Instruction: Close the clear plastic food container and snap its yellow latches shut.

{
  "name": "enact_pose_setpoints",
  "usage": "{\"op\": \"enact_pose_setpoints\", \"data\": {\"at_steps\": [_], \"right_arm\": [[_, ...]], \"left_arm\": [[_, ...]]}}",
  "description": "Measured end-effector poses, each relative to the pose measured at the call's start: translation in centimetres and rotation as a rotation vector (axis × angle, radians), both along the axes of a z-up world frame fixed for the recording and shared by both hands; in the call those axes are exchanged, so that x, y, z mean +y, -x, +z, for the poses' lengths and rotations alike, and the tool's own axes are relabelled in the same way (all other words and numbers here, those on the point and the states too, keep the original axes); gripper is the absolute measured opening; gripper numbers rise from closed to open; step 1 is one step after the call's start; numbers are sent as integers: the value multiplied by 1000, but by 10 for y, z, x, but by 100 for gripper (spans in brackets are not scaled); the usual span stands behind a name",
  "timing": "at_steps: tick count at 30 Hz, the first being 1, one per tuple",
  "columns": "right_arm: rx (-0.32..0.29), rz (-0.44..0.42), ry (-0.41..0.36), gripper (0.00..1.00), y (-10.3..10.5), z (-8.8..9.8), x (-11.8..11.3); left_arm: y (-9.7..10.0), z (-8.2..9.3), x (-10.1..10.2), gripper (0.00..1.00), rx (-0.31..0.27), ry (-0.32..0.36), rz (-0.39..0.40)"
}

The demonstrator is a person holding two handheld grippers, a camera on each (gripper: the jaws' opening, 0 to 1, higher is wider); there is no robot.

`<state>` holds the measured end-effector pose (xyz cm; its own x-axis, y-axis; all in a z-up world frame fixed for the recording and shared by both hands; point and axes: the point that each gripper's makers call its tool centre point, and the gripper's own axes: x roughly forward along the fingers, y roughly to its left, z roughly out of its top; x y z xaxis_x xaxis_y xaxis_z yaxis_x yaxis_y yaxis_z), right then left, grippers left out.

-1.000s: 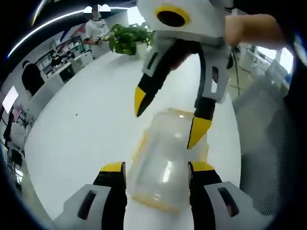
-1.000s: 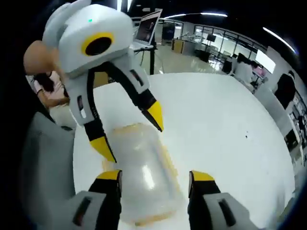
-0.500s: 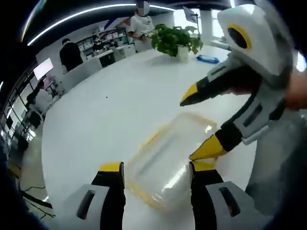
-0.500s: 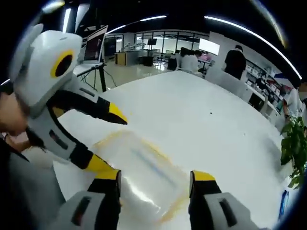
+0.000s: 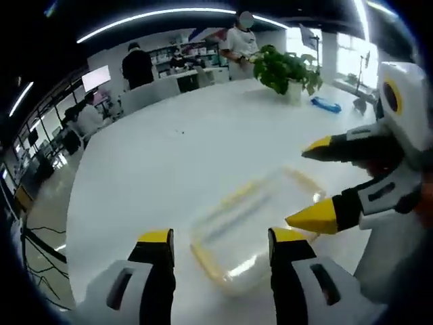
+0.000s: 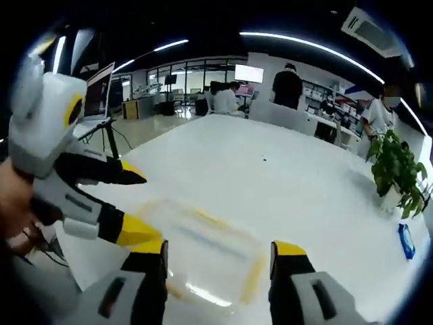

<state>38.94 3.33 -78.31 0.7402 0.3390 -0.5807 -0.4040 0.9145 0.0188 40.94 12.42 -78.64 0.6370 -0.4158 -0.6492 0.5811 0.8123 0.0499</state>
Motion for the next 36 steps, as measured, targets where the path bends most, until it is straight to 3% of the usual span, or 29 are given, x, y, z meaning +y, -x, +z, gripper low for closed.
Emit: {"op": "enact_pose_setpoints", "data": {"at_steps": [3,7,10,13,15,18,22,24,26,29,30,31,33,36], "right_arm": [[2,-14,-29,61,3,-4,-6],[21,-63,-80,64,3,-11,-17],[53,-89,-132,65,5,-21,-22],[102,-101,-215,65,9,-28,-19],[118,-115,-229,65,11,-32,-21],[127,-126,-245,65,11,-34,-22],[156,-127,-263,65,10,-38,-20],[175,-111,-262,61,13,-41,-15],[182,-89,-250,59,16,-44,-11],[171,-91,-270,60,15,-44,-9],[170,-82,-279,59,14,-44,-7],[173,-87,-281,59,15,-44,-7],[185,-86,-326,58,16,-45,-5],[166,-78,-318,56,17,-45,-8]], "left_arm": [[-3,0,6,56,3,47,33],[-4,1,12,54,41,192,120],[-2,-8,15,61,66,218,141],[4,-15,13,61,134,324,217],[7,-20,14,62,179,390,272],[9,-24,15,62,186,366,255],[9,-27,12,62,215,384,257],[13,-30,7,56,260,402,246],[15,-32,5,50,266,394,236],[20,-41,0,54,290,350,213],[25,-44,-3,57,299,317,157],[22,-43,-7,60,284,338,193],[22,-41,-8,61,288,319,180],[21,-42,-8,60,295,335,197]]}}
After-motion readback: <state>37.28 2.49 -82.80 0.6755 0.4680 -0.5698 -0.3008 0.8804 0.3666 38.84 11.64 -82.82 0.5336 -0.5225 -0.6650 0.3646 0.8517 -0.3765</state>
